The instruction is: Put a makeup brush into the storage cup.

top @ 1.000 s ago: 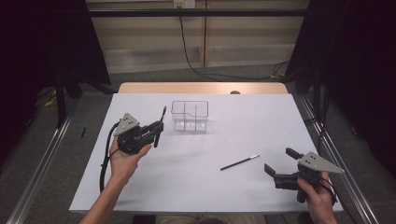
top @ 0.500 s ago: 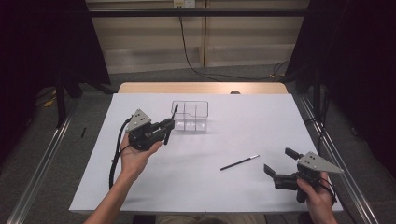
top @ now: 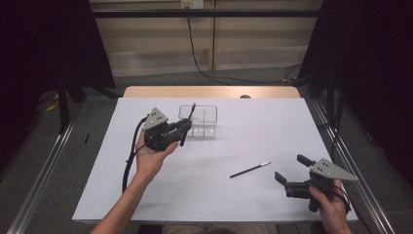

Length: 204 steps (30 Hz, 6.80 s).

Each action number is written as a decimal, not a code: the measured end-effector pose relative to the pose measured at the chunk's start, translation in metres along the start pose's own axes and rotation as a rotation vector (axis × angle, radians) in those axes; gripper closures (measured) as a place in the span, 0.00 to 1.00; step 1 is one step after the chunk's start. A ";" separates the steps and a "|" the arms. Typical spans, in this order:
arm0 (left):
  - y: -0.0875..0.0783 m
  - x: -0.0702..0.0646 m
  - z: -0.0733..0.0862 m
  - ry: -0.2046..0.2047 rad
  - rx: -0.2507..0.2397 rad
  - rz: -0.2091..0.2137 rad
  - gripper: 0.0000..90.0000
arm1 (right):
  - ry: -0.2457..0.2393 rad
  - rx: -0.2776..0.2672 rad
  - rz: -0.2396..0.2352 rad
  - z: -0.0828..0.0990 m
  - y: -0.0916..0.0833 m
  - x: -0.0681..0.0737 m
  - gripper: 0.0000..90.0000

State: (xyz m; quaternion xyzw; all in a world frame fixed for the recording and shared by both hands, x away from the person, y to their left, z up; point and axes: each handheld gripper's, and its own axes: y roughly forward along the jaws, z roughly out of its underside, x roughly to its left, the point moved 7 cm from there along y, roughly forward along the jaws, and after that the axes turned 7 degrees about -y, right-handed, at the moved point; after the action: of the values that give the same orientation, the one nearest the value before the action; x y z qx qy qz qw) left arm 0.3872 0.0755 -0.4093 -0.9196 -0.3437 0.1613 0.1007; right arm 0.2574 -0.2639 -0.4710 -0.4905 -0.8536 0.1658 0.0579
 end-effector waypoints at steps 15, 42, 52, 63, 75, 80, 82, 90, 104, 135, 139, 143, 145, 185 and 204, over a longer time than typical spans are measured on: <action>0.022 -0.011 -0.014 0.016 -0.007 0.011 0.88 | 0.002 -0.001 0.001 0.000 0.000 0.000 0.00; 0.056 -0.017 -0.040 0.039 -0.039 0.014 0.88 | 0.008 -0.002 0.003 0.000 -0.001 -0.001 0.00; 0.071 -0.015 -0.049 0.069 -0.031 0.012 0.88 | 0.008 -0.002 0.005 0.001 -0.001 -0.001 0.00; 0.083 -0.007 -0.056 0.072 -0.049 -0.014 0.88 | 0.011 -0.002 0.002 0.001 -0.001 -0.001 0.00; 0.109 0.006 -0.052 0.015 -0.059 -0.014 0.88 | 0.007 0.000 0.000 0.001 -0.001 -0.001 0.00; 0.115 0.010 -0.051 0.014 -0.055 -0.028 0.88 | 0.015 -0.002 0.001 0.002 -0.001 -0.002 0.00; 0.115 0.011 -0.050 0.014 -0.052 -0.028 0.88 | 0.010 0.000 0.000 0.002 -0.001 -0.002 0.00; 0.121 0.012 -0.042 0.009 -0.042 -0.025 0.88 | 0.014 -0.003 0.002 0.002 -0.001 -0.002 0.00; 0.131 0.013 -0.025 0.004 -0.007 -0.017 0.88 | 0.018 -0.005 0.000 0.002 -0.001 -0.002 0.00; 0.126 0.021 0.002 0.005 0.038 -0.039 0.88 | 0.025 -0.018 0.018 0.001 -0.002 -0.003 0.00; 0.126 0.023 0.004 -0.004 0.043 -0.044 0.88 | 0.027 -0.018 0.018 0.001 -0.002 -0.003 0.00; 0.125 0.024 0.005 0.009 0.049 -0.053 0.88 | 0.027 -0.017 0.020 0.001 -0.001 -0.004 0.00; 0.126 0.024 0.005 0.009 0.050 -0.056 0.88 | 0.025 -0.018 0.020 0.001 -0.001 -0.003 0.00; 0.109 0.031 -0.001 -0.070 0.056 -0.094 0.25 | 0.024 -0.019 0.022 0.001 -0.001 -0.004 0.00; 0.075 0.017 -0.009 -0.022 0.013 -0.018 0.05 | 0.021 -0.014 0.024 0.001 0.000 -0.003 0.00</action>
State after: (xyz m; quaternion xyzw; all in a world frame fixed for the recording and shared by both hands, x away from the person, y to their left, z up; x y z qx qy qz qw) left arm 0.4480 0.0301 -0.4267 -0.9140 -0.3519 0.1729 0.1041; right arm 0.2584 -0.2669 -0.4713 -0.5027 -0.8481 0.1555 0.0614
